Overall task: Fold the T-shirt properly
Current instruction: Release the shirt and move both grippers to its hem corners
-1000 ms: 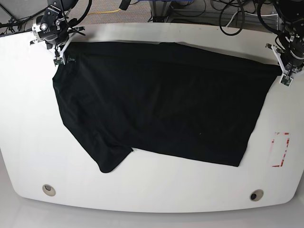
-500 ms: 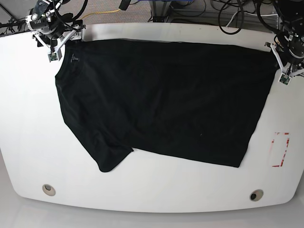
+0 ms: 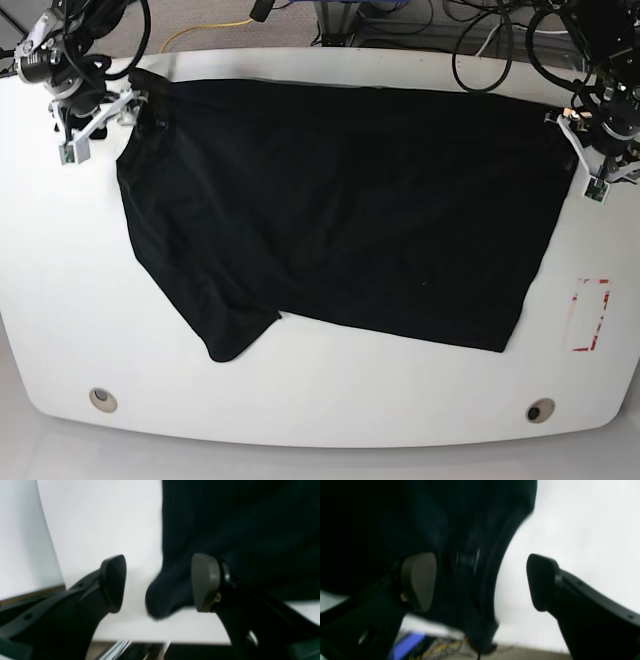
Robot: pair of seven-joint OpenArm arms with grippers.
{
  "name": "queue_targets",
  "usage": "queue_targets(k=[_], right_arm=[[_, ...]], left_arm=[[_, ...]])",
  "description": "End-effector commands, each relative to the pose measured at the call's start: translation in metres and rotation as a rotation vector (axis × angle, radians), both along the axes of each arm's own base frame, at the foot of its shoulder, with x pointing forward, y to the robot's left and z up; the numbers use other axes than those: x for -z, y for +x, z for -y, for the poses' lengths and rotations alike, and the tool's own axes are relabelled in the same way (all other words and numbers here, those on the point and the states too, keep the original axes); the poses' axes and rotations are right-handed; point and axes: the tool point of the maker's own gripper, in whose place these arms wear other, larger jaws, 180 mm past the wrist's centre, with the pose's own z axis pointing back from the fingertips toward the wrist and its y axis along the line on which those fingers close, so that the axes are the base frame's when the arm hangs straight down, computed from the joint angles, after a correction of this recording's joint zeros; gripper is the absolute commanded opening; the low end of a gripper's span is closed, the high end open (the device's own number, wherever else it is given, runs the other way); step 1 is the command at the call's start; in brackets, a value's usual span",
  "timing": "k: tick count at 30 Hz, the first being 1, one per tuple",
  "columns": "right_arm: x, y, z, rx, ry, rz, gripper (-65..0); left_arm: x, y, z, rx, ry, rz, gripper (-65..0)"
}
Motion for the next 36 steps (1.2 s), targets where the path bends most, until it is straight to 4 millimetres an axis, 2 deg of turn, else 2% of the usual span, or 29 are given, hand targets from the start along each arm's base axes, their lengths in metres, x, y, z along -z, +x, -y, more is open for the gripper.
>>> queue_targets(k=[1, 9, 14, 16, 18, 22, 24, 27, 30, 36], right_arm=[[-0.013, 0.022, 0.012, 0.002, -0.028, 0.045, -11.3], [-0.007, 0.088, 0.035, 0.005, -0.028, 0.027, -11.3], [0.000, 0.118, 0.048, 0.026, -0.012, 0.017, -11.3], [0.005, 0.135, 0.050, 0.019, 0.002, 0.009, -11.3], [0.010, 0.143, 0.052, 0.011, 0.008, -0.008, -11.4], [0.022, 0.162, 0.045, 0.007, 0.068, 0.001, -15.5], [0.030, 0.167, 0.039, 0.003, 0.102, 0.001, -16.8], [0.040, 0.167, 0.042, 0.004, 0.121, -0.012, -17.0], [0.049, 0.172, 0.033, -0.004, 0.148, -0.012, -17.0], [0.059, 0.171, 0.028, 0.007, 0.183, -0.017, -17.6]], left_arm=[[-0.017, 0.015, 0.000, 0.009, 0.020, 0.055, -27.9], [-0.035, 0.038, 0.000, -0.003, 0.029, 0.098, -27.9], [-0.039, 0.042, -0.001, -0.003, 0.031, 0.110, -27.9], [-0.039, 0.042, 0.000, -0.002, 0.030, 0.111, -27.9], [-0.038, 0.043, 0.003, 0.008, 0.029, 0.108, -27.9], [-0.037, 0.045, 0.006, 0.019, 0.026, 0.108, -27.9], [-0.037, 0.045, 0.006, 0.020, 0.025, 0.108, -27.9], [-0.037, 0.045, 0.006, 0.020, 0.025, 0.108, -27.9], [-0.038, 0.046, 0.007, 0.020, 0.024, 0.112, -27.9], [-0.049, 0.064, 0.004, 0.010, 0.007, 0.159, -27.9]])
